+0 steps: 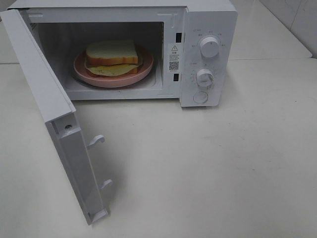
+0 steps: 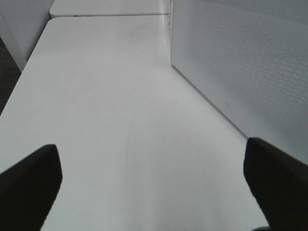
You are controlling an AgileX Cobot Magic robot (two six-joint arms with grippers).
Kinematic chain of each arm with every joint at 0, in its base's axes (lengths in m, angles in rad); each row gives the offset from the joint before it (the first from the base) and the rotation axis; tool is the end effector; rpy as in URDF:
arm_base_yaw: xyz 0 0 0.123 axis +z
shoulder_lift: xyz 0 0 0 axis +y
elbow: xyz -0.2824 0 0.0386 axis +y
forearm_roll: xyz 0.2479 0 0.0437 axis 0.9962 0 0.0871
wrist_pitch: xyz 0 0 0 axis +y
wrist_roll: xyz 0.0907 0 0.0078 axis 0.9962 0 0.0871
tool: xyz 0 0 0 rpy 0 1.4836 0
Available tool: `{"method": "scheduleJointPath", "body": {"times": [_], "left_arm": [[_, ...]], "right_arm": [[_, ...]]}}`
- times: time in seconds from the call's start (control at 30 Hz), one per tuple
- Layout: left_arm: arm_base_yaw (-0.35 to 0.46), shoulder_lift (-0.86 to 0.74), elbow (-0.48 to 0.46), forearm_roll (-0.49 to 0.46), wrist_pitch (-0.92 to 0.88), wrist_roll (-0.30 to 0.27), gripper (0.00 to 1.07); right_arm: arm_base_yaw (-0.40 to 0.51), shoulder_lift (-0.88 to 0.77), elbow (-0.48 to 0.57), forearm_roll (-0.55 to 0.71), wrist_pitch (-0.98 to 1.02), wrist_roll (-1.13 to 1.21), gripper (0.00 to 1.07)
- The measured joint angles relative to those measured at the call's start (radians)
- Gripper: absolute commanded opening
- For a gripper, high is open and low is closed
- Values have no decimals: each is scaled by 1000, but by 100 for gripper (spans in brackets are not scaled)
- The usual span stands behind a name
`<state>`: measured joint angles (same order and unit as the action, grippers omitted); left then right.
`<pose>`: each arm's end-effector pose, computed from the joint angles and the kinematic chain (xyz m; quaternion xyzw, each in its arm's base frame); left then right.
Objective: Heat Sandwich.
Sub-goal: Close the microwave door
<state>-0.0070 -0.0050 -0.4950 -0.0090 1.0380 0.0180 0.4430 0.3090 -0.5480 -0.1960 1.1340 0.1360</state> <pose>-0.0041 -0.0007 0.2776 0.0107 0.8472 -0.0016 0.5312 0.0390 0.0007 0.2824 -0.1466 0.9120 0.0121 0.3830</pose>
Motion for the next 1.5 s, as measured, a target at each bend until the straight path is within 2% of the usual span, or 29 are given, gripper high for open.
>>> {"method": "scheduleJointPath", "body": {"times": [0.03, 0.17, 0.27, 0.3, 0.63, 0.9, 1.5], "left_arm": [[0, 0, 0, 0, 0, 0, 98], [0, 0, 0, 0, 0, 0, 98], [0, 0, 0, 0, 0, 0, 98], [0, 0, 0, 0, 0, 0, 98], [0, 0, 0, 0, 0, 0, 98], [0, 0, 0, 0, 0, 0, 98], [0, 0, 0, 0, 0, 0, 98]], "right_arm": [[0, 0, 0, 0, 0, 0, 76], [-122, -121, 6, 8, -17, 2, 76], [-161, -157, 6, 20, -37, 5, 76], [-203, -195, 10, 24, -61, 10, 76], [-350, -305, 40, 67, -87, -32, 76], [-388, -312, 40, 109, -89, -62, 77], [-389, -312, 40, 116, -89, -63, 76]]}}
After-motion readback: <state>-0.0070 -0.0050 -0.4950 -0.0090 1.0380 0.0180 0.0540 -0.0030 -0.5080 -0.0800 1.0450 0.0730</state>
